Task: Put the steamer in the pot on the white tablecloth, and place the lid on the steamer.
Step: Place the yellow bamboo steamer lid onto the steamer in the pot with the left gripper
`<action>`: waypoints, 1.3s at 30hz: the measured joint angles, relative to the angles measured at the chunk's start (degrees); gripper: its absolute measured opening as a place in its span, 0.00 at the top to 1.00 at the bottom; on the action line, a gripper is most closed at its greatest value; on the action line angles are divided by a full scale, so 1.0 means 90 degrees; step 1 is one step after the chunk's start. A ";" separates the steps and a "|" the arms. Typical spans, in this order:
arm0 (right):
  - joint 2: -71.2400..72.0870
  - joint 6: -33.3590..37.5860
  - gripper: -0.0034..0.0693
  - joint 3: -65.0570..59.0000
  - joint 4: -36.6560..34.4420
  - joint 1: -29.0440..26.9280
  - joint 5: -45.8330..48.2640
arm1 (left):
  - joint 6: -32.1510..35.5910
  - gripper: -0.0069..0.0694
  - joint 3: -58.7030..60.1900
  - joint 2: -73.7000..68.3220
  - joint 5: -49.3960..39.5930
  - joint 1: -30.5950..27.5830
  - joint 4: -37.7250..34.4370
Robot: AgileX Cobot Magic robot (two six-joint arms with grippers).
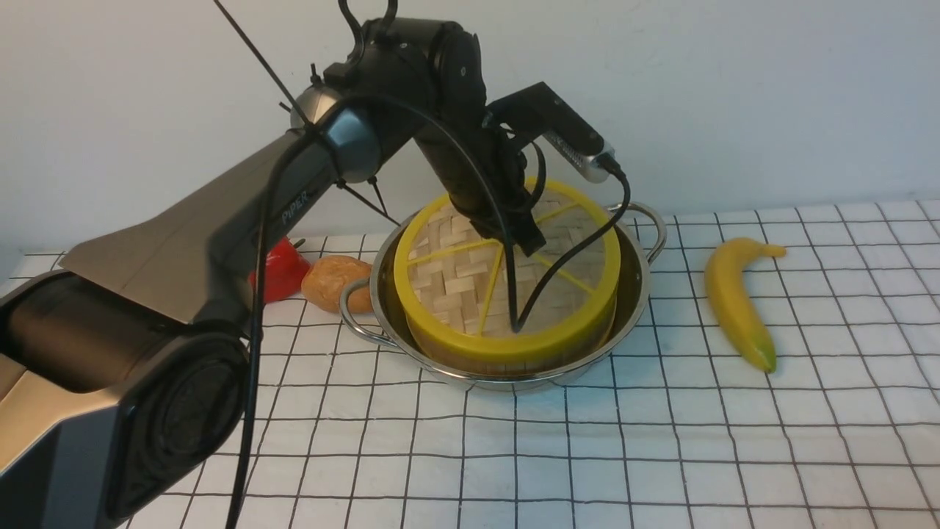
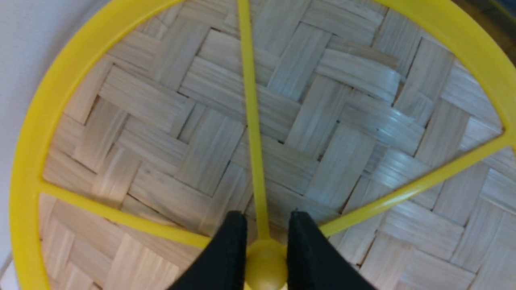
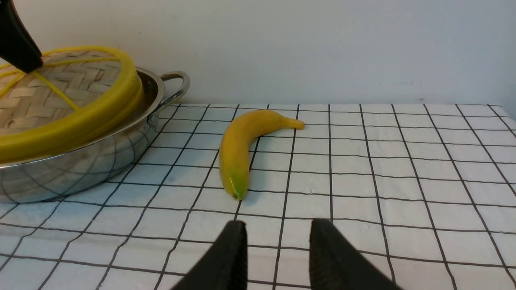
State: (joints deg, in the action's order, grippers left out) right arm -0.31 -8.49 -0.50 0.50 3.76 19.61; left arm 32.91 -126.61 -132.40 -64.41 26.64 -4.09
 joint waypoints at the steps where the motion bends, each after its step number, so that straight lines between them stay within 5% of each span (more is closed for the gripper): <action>1: 0.0000 0.0000 0.62 0.0000 0.0000 0.0000 0.0000 | 0.0000 0.76 0.0000 -0.0006 0.0019 0.0000 0.0000; 27: 0.0000 0.0000 0.62 0.0000 0.0000 0.0000 0.0000 | 0.0129 0.74 -0.0073 -0.0215 0.0278 -0.0012 -0.0220; 32: 0.0000 0.0000 0.62 0.0000 0.0000 0.0000 0.0000 | 0.0183 0.47 -0.0123 -0.0225 0.0102 -0.0012 -0.0254; 36: 0.0000 0.0000 0.62 0.0000 0.0000 0.0000 0.0000 | 0.0007 0.16 -0.0349 -0.0230 -0.0101 -0.0012 -0.0215; 39: 0.0000 0.0000 0.62 0.0000 0.0000 0.0000 0.0000 | -0.0326 0.04 -0.0807 -0.0148 -0.0330 -0.0012 -0.0041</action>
State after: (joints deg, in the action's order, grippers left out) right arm -0.31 -8.49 -0.50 0.50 3.76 19.61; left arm 29.97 -133.87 -133.73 -67.38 26.53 -4.45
